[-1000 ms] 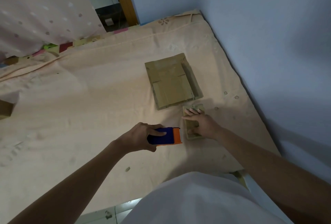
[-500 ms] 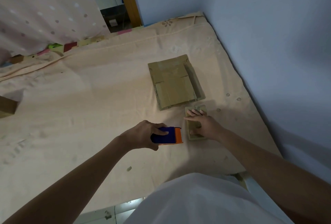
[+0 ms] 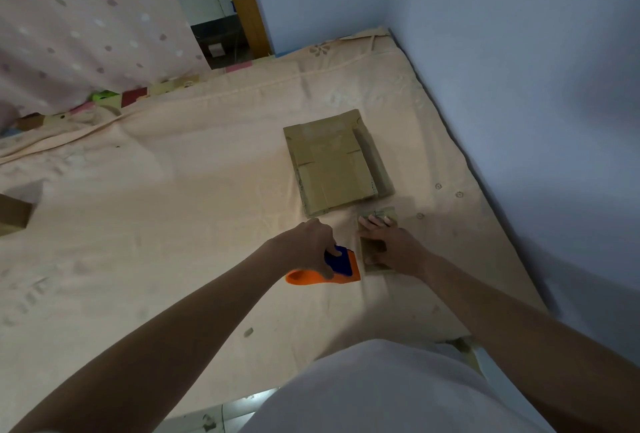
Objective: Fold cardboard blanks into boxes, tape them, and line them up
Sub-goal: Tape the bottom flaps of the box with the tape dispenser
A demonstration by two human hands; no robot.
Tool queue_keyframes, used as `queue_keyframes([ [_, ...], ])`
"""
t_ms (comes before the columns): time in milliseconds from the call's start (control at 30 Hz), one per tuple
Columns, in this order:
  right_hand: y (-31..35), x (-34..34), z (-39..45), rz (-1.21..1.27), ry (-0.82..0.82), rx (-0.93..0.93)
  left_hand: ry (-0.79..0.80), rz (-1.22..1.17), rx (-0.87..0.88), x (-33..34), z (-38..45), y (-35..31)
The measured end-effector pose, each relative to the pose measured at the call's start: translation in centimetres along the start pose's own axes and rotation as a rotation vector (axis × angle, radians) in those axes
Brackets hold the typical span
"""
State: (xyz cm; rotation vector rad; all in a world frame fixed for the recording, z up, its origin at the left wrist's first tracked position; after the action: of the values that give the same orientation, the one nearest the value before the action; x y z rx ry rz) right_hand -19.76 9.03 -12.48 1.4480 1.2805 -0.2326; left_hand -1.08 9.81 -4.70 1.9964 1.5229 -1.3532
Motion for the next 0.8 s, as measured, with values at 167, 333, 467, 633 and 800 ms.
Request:
queue_keyframes([
  [167, -0.4, 0.2, 0.2, -0.007, -0.015, -0.014, 0.045, 0.101, -0.045, -0.6, 0.5, -0.2],
  [333, -0.8, 0.1, 0.4, 0.081, -0.041, 0.003, -0.006, 0.134, -0.186, 0.4, -0.7, 2.9],
  [467, -1.0, 0.3, 0.5, 0.08, -0.06, -0.022, -0.085, 0.162, -0.263, 1.3, -0.9, 4.3],
  [633, -0.9, 0.3, 0.5, 0.071, -0.029, -0.024, -0.101, 0.128, -0.23, 7.1, -1.6, 4.2],
  [800, -1.2, 0.5, 0.6, 0.076, 0.018, 0.01, -0.366, -0.226, -0.288, 11.0, -3.0, 0.6],
])
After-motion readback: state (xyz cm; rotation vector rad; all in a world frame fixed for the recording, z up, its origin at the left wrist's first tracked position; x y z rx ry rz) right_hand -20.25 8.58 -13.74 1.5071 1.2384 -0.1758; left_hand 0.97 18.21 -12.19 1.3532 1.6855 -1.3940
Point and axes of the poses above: each hand's wrist, its own z-axis towards the middle knuckle, its own x-axis out of the palm, y = z × x, the point moved 4 cm from there along z, towards the middle knuckle, and after that the axes turned 5 degrees about -y, right-handed, at the moved point
